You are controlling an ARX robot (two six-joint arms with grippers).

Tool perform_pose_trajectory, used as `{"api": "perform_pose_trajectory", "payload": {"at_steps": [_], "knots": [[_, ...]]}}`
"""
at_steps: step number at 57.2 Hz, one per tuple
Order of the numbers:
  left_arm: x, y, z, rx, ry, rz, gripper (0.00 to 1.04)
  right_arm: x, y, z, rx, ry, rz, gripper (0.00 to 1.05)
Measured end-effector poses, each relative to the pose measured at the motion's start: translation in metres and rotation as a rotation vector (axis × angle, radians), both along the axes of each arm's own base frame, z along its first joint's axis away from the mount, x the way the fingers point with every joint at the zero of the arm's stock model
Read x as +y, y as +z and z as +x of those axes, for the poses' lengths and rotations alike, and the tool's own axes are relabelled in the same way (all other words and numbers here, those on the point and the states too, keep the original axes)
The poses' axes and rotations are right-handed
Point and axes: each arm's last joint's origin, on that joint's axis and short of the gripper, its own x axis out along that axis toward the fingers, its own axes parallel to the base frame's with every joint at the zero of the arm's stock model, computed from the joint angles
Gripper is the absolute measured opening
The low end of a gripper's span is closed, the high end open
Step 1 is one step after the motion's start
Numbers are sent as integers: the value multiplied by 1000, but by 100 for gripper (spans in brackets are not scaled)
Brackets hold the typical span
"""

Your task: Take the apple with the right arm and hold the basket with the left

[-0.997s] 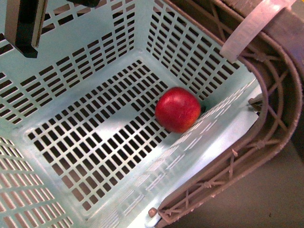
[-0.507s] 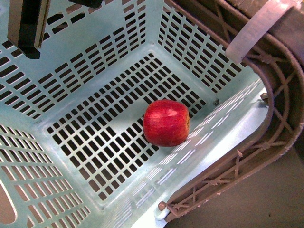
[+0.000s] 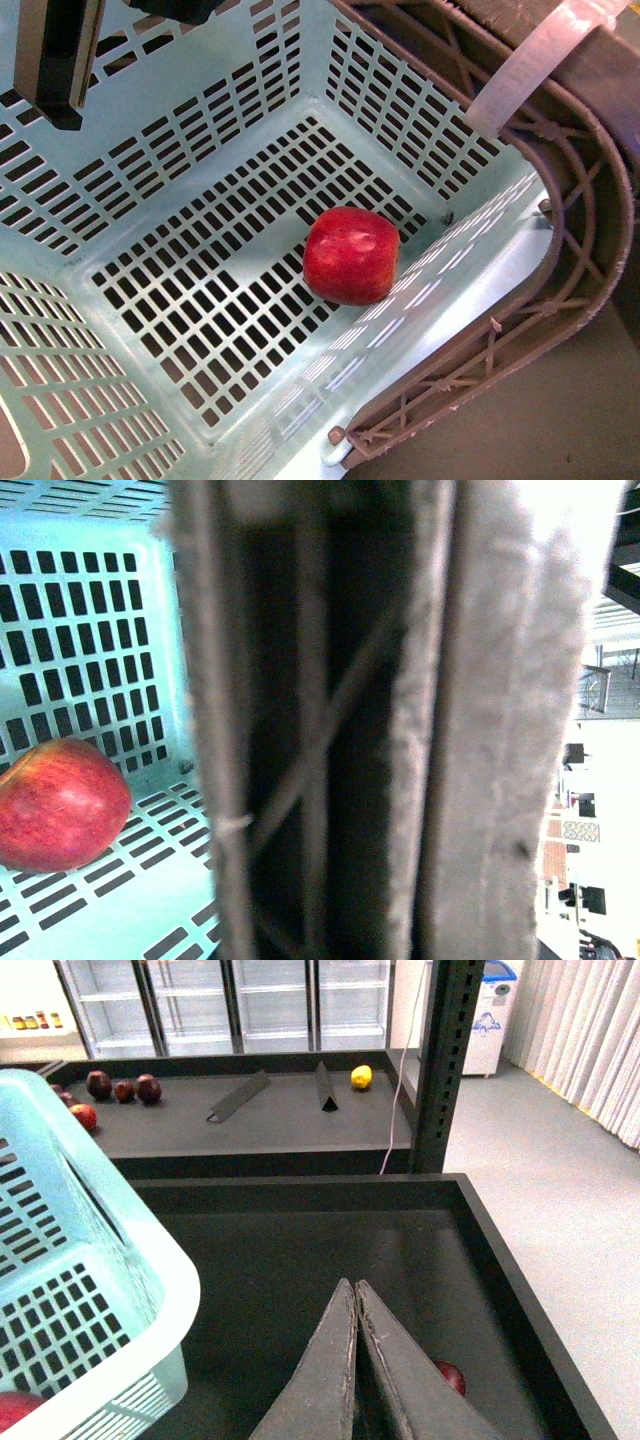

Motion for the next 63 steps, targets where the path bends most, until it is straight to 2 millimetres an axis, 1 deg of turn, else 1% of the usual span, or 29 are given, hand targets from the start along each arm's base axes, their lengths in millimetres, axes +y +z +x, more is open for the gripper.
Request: {"api": "perform_pose_trajectory", "payload": {"at_steps": [22,25,63], "knots": [[0,0,0,-1,2,1,14,0,-9,-16,0,0,0,2],[0,0,0,-1,2,1,14,0,-13,-19,-15,0,0,2],[0,0,0,0,0,0,14,0,-11,-35,-28,0,0,2]]}}
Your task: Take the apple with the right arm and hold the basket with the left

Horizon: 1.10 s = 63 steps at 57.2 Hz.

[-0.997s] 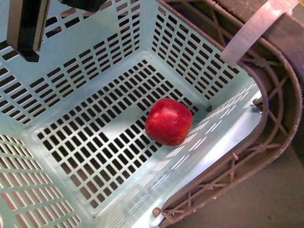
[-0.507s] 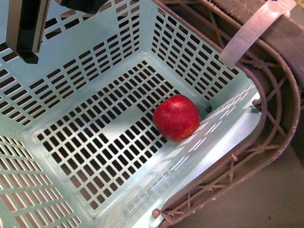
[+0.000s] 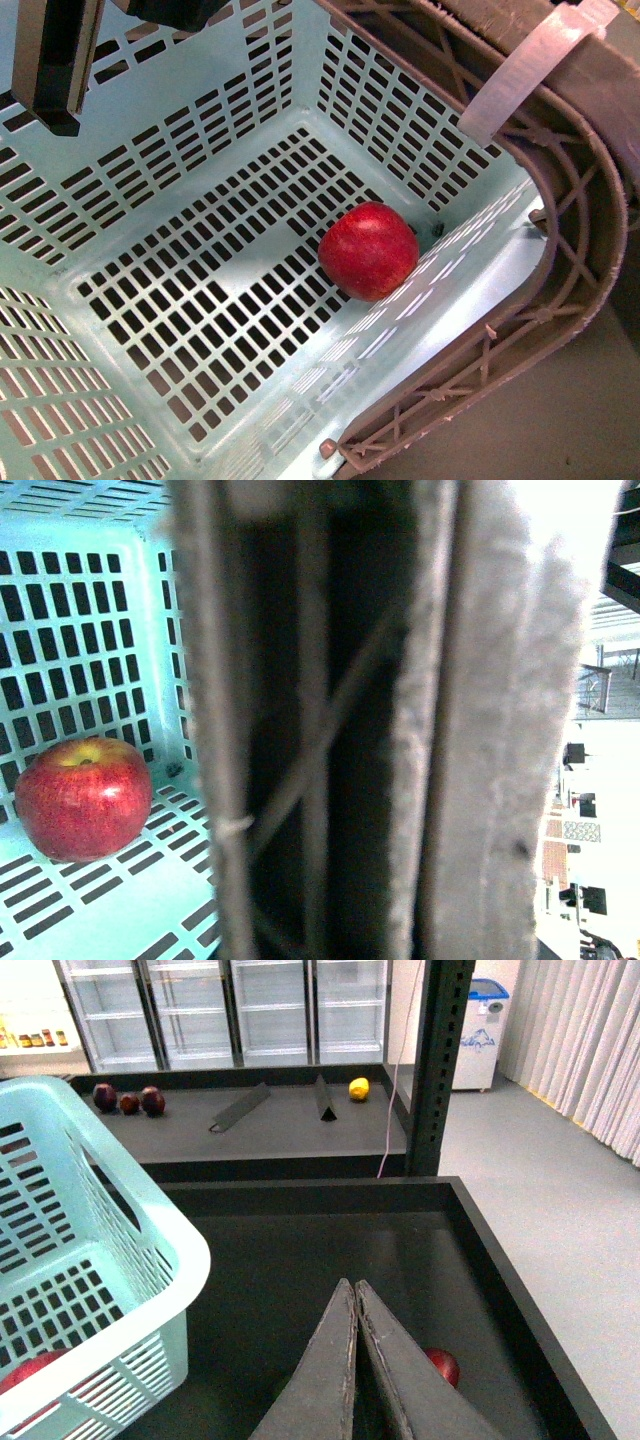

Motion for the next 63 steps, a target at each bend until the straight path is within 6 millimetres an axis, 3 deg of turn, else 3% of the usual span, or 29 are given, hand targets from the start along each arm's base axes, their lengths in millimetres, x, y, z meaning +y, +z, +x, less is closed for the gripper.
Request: {"api": "perform_pose_trajectory", "payload": {"at_steps": [37,44,63], "knots": [[0,0,0,0,1,0,14,0,-3,-14,6,0,-1,3],[0,0,0,0,1,0,14,0,-3,-14,6,0,0,26],[0,0,0,0,1,0,14,0,-3,-14,5,0,0,75]]}}
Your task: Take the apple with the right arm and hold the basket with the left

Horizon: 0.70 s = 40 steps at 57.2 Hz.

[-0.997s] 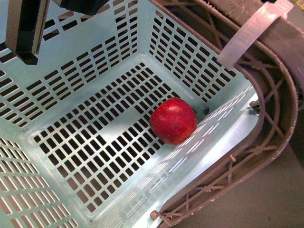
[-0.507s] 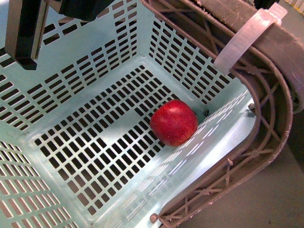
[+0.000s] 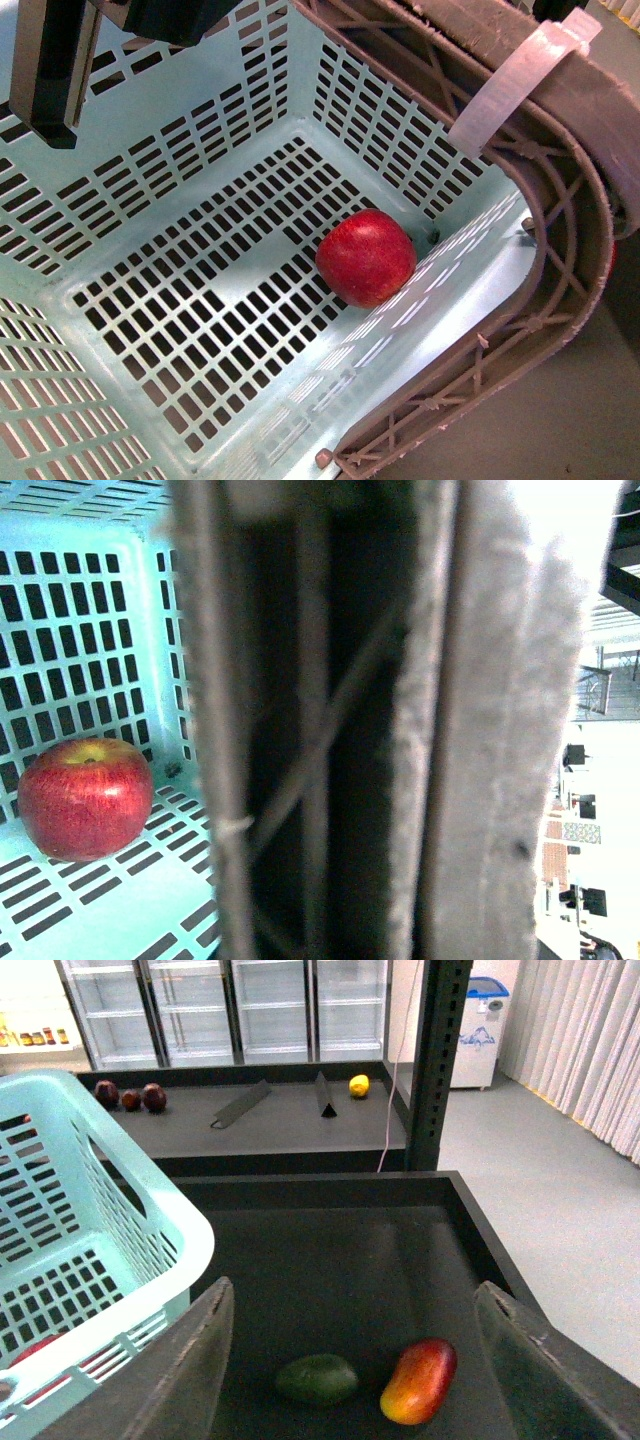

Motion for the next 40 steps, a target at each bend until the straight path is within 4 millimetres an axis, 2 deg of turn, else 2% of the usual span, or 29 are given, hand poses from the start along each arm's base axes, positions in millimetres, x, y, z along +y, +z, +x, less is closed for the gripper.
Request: {"api": "perform_pose_trajectory", "payload": {"at_steps": [5,7,31,40], "knots": [[0,0,0,0,0,0,14,0,0,0,0,0,0,94],[0,0,0,0,0,0,14,0,0,0,0,0,0,97],[0,0,0,0,0,0,14,0,0,0,0,0,0,96],[8,1,5,-69,269,70,14,0,0,0,0,0,0,96]]}}
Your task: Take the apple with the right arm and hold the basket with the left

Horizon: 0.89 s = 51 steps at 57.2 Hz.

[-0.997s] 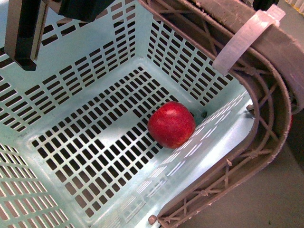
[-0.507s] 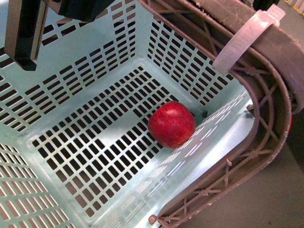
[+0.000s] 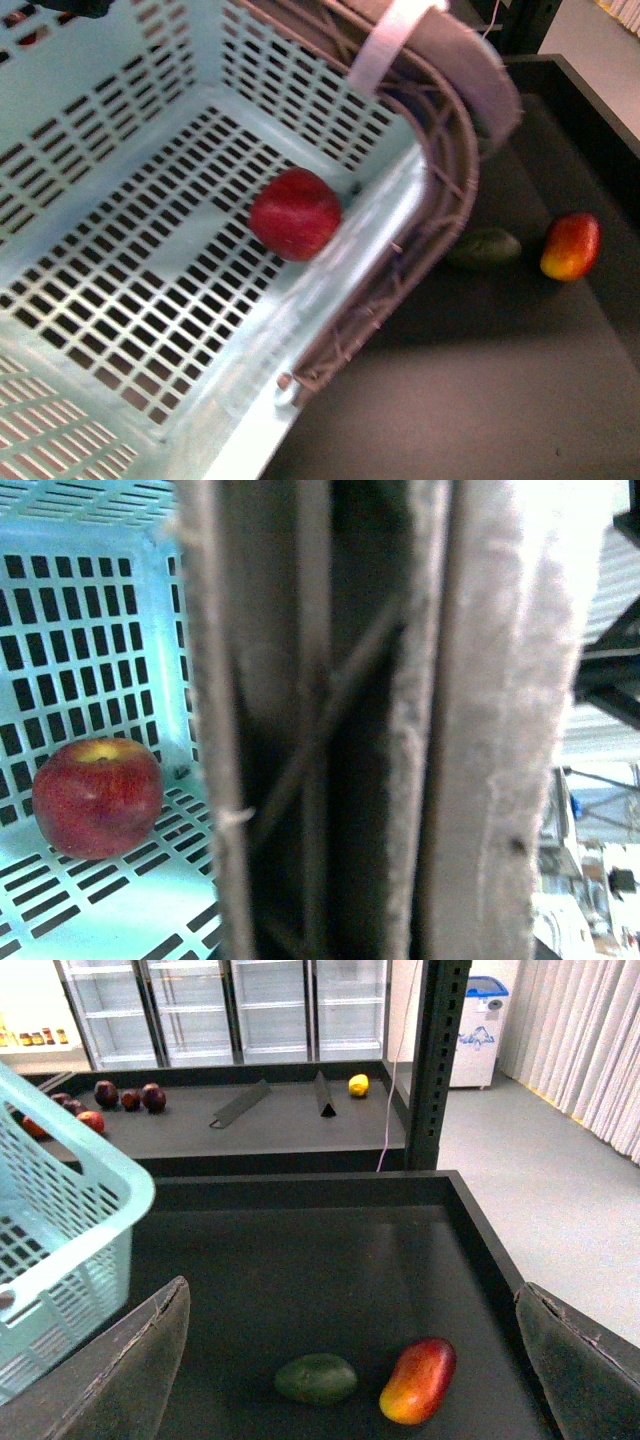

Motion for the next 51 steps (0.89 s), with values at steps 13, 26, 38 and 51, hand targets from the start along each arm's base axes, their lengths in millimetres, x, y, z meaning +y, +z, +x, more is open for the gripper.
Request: {"api": "perform_pose_trajectory", "payload": {"at_steps": [13,26,38,51], "knots": [[21,-1,10,22,73,-77,14,0,0,0,0,0,0,96],[61,2,23,29,177,-208,14,0,0,0,0,0,0,96],[117,4,40,10,333,-259,14,0,0,0,0,0,0,96],[155,-22,53,60,460,-309,14,0,0,0,0,0,0,96]]}}
